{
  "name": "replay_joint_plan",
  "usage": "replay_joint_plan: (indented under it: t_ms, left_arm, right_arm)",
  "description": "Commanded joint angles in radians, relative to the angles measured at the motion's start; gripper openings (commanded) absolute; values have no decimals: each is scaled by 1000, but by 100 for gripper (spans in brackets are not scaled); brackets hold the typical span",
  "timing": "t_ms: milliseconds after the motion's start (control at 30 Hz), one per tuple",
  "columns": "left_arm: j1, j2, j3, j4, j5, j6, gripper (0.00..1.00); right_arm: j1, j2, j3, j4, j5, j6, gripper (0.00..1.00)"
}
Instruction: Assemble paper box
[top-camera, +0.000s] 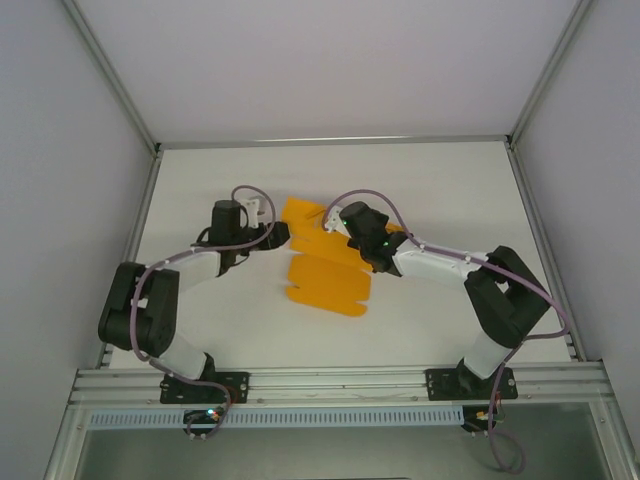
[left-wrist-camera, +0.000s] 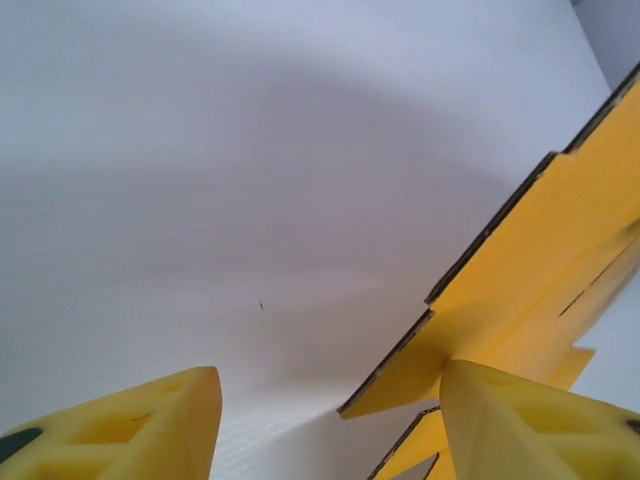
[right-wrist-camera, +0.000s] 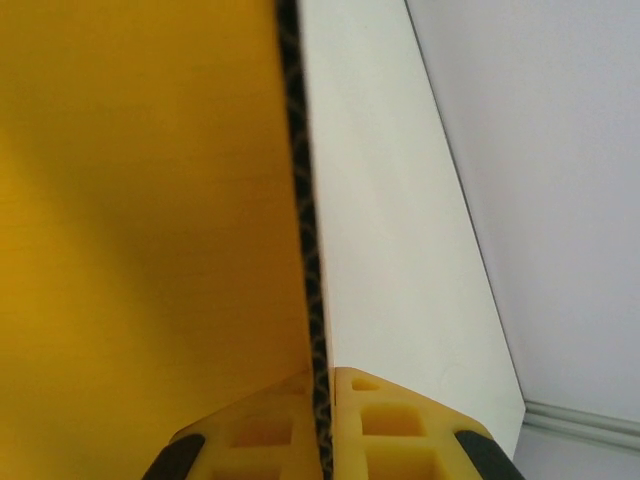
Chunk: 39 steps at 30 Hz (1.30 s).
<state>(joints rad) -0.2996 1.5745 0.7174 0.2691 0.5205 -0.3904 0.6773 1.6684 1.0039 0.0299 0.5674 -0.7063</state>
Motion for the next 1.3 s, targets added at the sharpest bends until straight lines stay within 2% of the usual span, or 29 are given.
replay_joint_plan:
  t_ms: [0, 67, 233, 367, 467, 533, 667, 700, 833, 933, 1067, 1100, 1133, 1267]
  left_arm:
    - [-9, 36, 22, -48, 138, 119, 61]
    - [-27, 36, 8, 16, 227, 131, 62]
    - [-65, 74, -6, 130, 309, 110, 63]
    - [-81, 102, 9, 137, 286, 98, 52]
    - [-96, 87, 29, 42, 208, 150, 44]
    - [-112, 78, 43, -31, 151, 186, 42]
    - [-112, 91, 43, -26, 168, 186, 40]
    - [-138, 95, 45, -11, 176, 178, 40]
    - [-148, 118, 51, 58, 241, 139, 39]
    - [-157, 130, 55, 93, 288, 117, 36]
    - [-165, 117, 41, 94, 275, 118, 30]
    - [-164, 110, 30, 98, 265, 116, 31]
    - [-162, 99, 15, 114, 263, 111, 38]
    - [-124, 53, -72, 238, 284, 38, 42]
  right_arm:
    - [-10, -17, 1, -30, -90, 42, 0]
    - [-11, -14, 6, -28, -93, 41, 0]
    - [-24, -16, 16, -24, -135, 73, 0]
    - [-30, -19, 20, -32, -137, 81, 0]
    - [-39, -23, 20, -32, -127, 82, 0]
    - [-47, -26, 22, -30, -126, 84, 0]
    - [-53, -25, 39, -42, -137, 102, 0]
    - [-53, -24, 42, -41, -141, 102, 0]
    - [-53, -19, 53, -42, -138, 108, 0]
    - [-56, -15, 57, -41, -122, 114, 0]
    - [-60, -10, 60, -44, -109, 127, 0]
    - [-61, -9, 61, -42, -105, 128, 0]
    - [-62, -10, 58, -42, -102, 126, 0]
    - [-67, -33, 35, -45, -127, 126, 0]
